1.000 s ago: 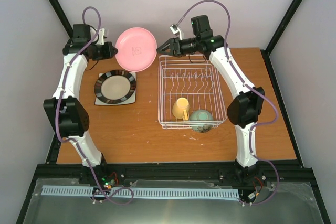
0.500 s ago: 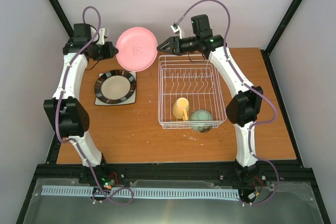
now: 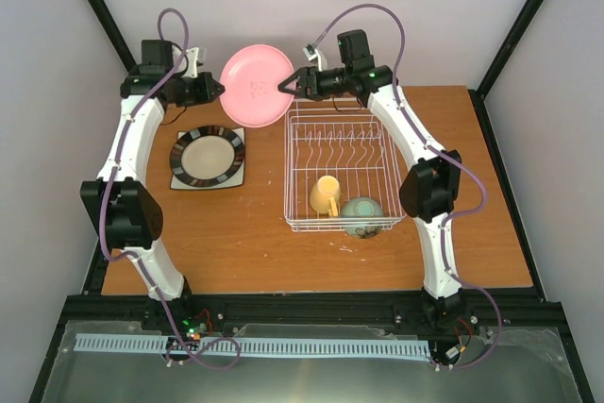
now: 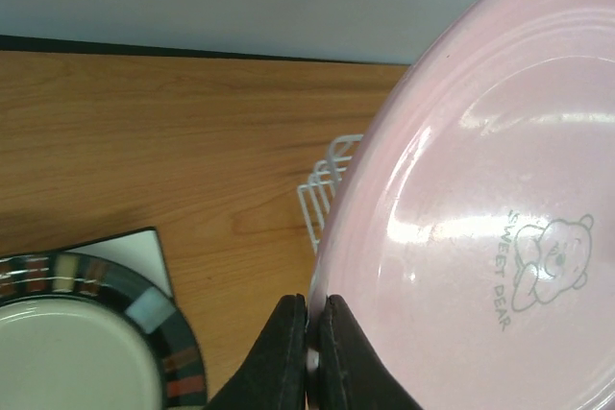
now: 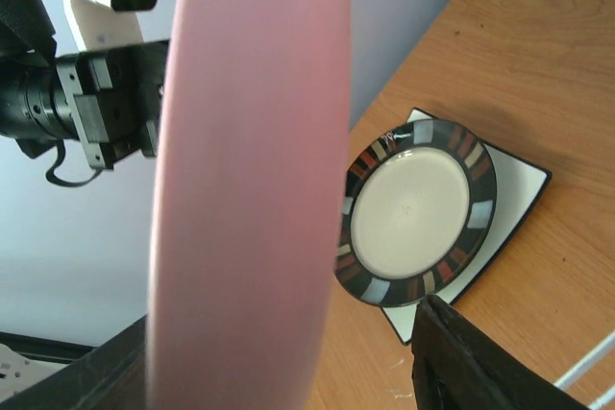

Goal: Load the mixed dishes into the dish rack

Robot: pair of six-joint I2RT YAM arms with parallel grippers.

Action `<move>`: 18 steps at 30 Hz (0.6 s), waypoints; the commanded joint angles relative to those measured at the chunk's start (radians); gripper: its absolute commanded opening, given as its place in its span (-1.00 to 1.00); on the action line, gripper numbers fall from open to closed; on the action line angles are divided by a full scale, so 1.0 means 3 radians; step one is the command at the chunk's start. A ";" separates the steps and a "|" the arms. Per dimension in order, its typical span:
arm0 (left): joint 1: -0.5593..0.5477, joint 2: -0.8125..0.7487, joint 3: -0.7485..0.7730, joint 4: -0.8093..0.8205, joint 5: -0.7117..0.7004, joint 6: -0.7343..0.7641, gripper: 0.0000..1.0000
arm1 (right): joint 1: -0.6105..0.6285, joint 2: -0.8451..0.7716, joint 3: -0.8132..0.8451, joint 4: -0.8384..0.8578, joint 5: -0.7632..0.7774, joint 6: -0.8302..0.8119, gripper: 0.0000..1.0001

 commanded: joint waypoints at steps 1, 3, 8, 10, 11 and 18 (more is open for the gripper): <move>-0.0225 -0.0045 0.0132 0.0143 0.0168 -0.0142 -0.99 | 0.0031 0.0068 0.0131 0.0327 -0.0114 0.0214 0.15; -0.0314 -0.0021 0.0108 0.0183 0.0175 -0.0164 -0.99 | 0.0036 0.0090 0.0136 0.0417 -0.0148 0.0277 0.03; -0.0473 0.0092 0.0137 0.0243 0.0212 -0.0203 -0.99 | 0.0046 0.0122 0.0144 0.0441 -0.0242 0.0305 -0.92; -0.0496 0.0127 0.0160 0.0246 0.0202 -0.0208 -0.97 | 0.0044 0.0094 0.0144 0.0342 -0.0186 0.0206 -0.94; -0.0496 0.0133 0.0175 0.0234 0.0169 -0.0204 -0.92 | 0.0043 0.0072 0.0144 0.0276 -0.0134 0.0146 -0.94; -0.0485 0.0160 0.0394 0.0076 -0.0355 -0.0060 0.77 | -0.0042 -0.0149 0.0082 -0.0190 0.0439 -0.0221 -0.94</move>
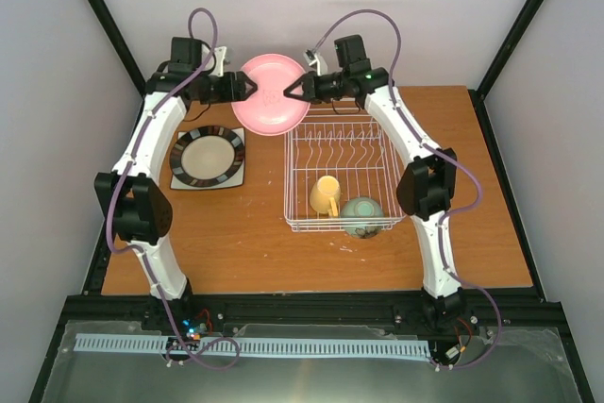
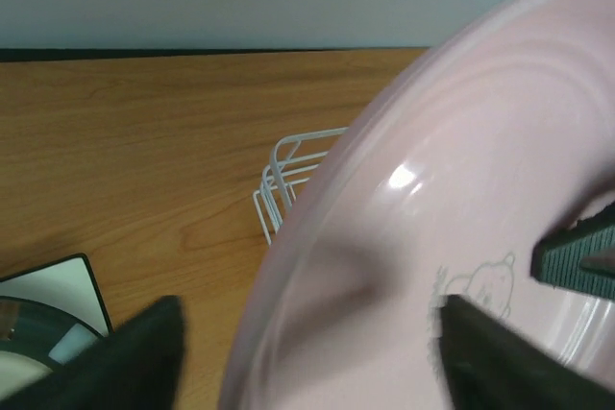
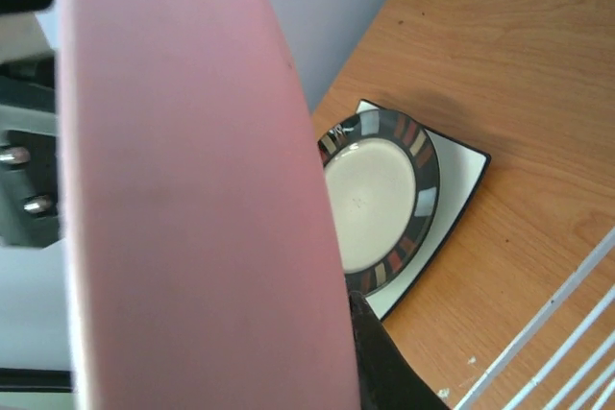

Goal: Load the mixed dishes into the dish rack

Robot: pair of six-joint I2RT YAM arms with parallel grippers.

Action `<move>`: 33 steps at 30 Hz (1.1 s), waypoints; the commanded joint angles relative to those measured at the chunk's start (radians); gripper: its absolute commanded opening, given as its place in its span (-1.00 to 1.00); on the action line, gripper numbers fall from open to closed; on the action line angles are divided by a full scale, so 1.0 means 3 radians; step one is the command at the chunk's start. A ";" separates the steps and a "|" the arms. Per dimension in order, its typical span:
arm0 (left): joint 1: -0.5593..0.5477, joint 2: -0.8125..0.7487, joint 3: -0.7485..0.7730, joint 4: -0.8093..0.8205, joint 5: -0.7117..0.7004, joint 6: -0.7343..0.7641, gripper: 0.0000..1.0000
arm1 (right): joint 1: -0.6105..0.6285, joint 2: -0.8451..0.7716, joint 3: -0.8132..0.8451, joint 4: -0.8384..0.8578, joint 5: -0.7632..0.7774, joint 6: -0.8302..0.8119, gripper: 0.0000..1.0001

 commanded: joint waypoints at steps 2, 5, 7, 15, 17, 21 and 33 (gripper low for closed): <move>-0.0016 -0.0027 0.0350 -0.0057 -0.0441 0.0058 0.99 | -0.0050 -0.0425 -0.0060 -0.0210 0.0393 -0.0263 -0.95; 0.0056 -0.0127 0.0415 0.0028 -0.0829 0.0039 1.00 | -0.0147 -0.0594 -0.0201 -0.0231 0.0675 -0.0279 -0.94; 0.0135 -0.0256 0.0392 0.0181 -0.1064 0.0018 0.99 | -0.0221 -0.0709 -0.0286 -0.0251 0.0888 -0.0296 -0.95; 0.0488 -0.0445 0.0136 0.0569 -0.1491 0.0172 0.99 | -0.0407 -0.1025 -0.0256 -0.0725 0.2546 -0.0432 -0.94; 0.0524 -0.0336 0.0163 0.0449 -0.1543 0.0181 0.99 | -0.0421 -0.1043 -0.0181 -0.1010 0.3093 -0.0422 -0.94; 0.0542 -0.0195 0.0123 0.0415 -0.1523 0.0180 0.99 | -0.0439 -0.1010 -0.0051 -0.1619 0.3909 -0.0385 -0.94; 0.0544 0.0000 0.0143 0.0451 -0.1365 0.0170 0.99 | -0.0439 -0.1302 -0.0702 -0.2260 0.4429 -0.0006 -0.94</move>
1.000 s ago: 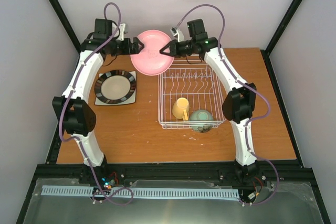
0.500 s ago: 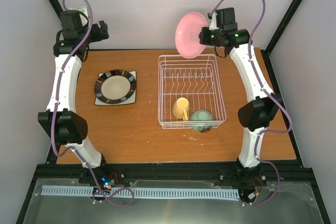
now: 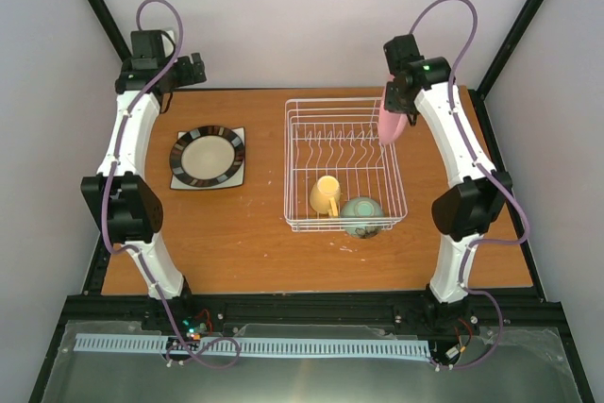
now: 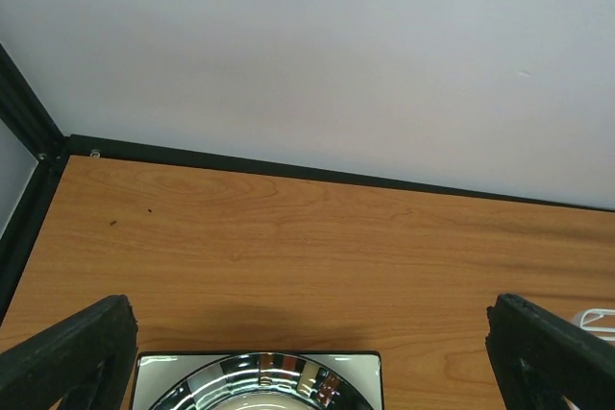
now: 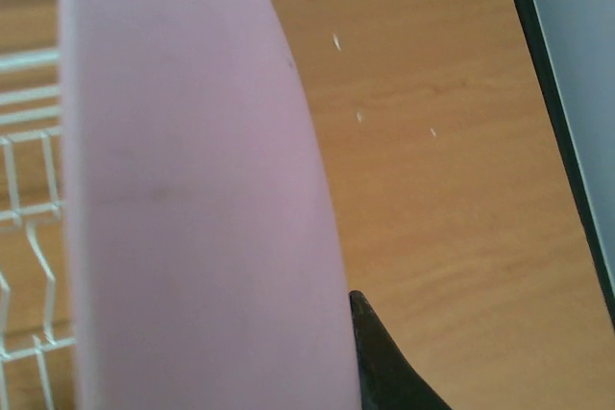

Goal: Load the mixed dishes into the dish rack

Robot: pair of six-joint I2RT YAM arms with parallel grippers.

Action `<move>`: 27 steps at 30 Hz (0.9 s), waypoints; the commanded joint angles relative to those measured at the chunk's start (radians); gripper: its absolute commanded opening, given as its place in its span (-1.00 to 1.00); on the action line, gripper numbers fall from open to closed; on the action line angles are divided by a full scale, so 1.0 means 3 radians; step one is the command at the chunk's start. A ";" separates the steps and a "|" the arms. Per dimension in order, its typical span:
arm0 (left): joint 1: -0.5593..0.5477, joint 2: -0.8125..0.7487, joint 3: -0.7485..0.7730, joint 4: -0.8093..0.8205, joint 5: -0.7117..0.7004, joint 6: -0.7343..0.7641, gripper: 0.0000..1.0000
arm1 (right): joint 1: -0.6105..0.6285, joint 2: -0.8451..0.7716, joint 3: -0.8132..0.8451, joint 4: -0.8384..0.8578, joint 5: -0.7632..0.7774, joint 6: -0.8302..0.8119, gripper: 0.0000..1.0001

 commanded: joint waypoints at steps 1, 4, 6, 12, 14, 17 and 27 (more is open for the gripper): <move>-0.0003 -0.0014 0.0031 0.0036 0.0080 0.0061 0.99 | -0.0008 -0.0237 -0.0346 -0.0172 0.0227 0.0193 -0.94; -0.0003 -0.0034 0.0009 0.0035 0.0086 0.0061 1.00 | 0.0011 -0.0289 -0.0558 -0.0147 0.0178 0.0234 -0.94; -0.0002 -0.0058 -0.0029 0.0043 0.0084 0.0067 0.99 | 0.0031 -0.0353 -0.0730 -0.0040 0.0125 0.0226 -0.94; -0.0002 -0.0130 -0.0132 0.0065 0.0073 0.0063 1.00 | 0.0186 -0.0380 -0.0617 0.0275 -0.0076 0.0005 -0.94; -0.0002 -0.0136 -0.0131 0.0053 0.0042 0.0069 0.99 | 0.0264 -0.0302 -0.0286 0.0281 -0.0123 -0.0071 -0.95; -0.0002 -0.0164 -0.0137 0.0048 0.0007 0.0084 0.99 | 0.0398 -0.0097 0.0383 0.0128 -0.0159 -0.0122 -0.94; -0.0002 -0.0319 -0.0297 0.0034 -0.0054 0.0034 0.99 | 0.0923 0.0384 0.0807 -0.0253 -0.0522 0.0134 -0.94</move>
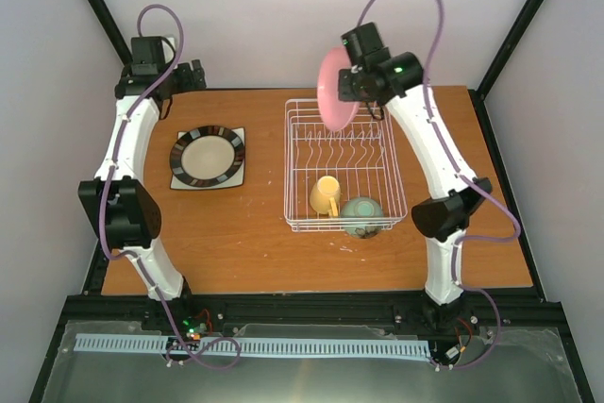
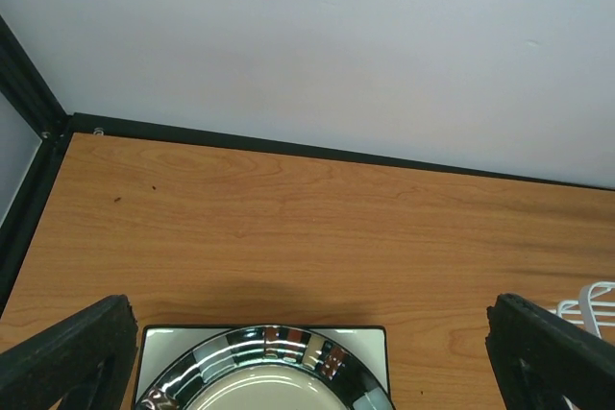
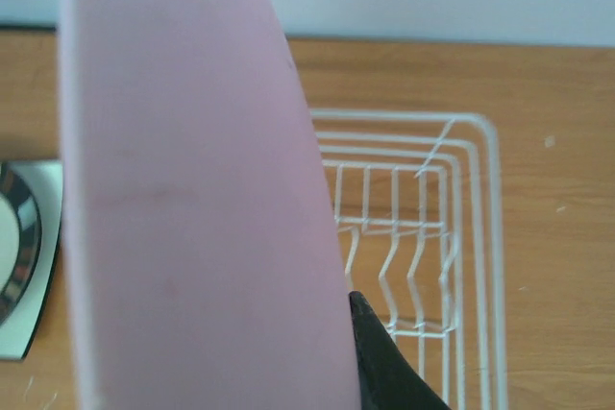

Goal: Load the mixed dishes into the dish rack

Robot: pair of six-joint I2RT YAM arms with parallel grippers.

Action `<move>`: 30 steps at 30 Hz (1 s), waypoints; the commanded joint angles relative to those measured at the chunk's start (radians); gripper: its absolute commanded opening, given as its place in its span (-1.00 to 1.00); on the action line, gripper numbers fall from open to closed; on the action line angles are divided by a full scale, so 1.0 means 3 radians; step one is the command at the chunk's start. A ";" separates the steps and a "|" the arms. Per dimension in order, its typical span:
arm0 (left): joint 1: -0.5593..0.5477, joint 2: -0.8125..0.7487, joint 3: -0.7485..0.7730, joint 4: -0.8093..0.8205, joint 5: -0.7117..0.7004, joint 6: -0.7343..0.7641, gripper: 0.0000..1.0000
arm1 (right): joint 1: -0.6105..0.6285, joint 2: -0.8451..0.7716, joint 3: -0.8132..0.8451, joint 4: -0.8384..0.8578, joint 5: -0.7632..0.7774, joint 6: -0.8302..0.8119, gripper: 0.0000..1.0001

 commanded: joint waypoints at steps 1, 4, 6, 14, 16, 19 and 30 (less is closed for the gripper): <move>0.0000 -0.0217 -0.0096 0.0012 -0.0078 0.0003 0.99 | 0.0251 0.0319 -0.0057 -0.0241 -0.0192 0.0185 -0.94; -0.0002 -0.0325 -0.0231 0.0001 -0.0106 -0.0006 0.99 | 0.0381 0.0385 -0.0062 -0.0277 -0.0225 0.0266 -0.95; -0.0002 -0.0410 -0.0333 0.0015 -0.0109 -0.0011 0.99 | 0.0451 0.0408 -0.0073 -0.0281 -0.0230 0.0302 -0.94; 0.0006 -0.0675 -0.0659 0.0099 -0.0145 0.0035 0.99 | 0.0581 0.0399 -0.0178 -0.0266 -0.0028 0.0493 -0.94; 0.0011 -0.0705 -0.0692 0.0113 -0.0131 0.0032 1.00 | 0.0581 0.0395 -0.0201 -0.0255 0.0000 0.0549 -0.94; 0.0018 -0.0721 -0.0714 0.0122 -0.0119 0.0037 0.99 | 0.0581 0.0410 -0.0197 -0.0308 0.0127 0.0647 -0.94; 0.0044 -0.0744 -0.0731 0.0105 -0.0162 0.0064 1.00 | 0.0535 0.0539 -0.0146 -0.0276 0.0098 0.0737 -0.94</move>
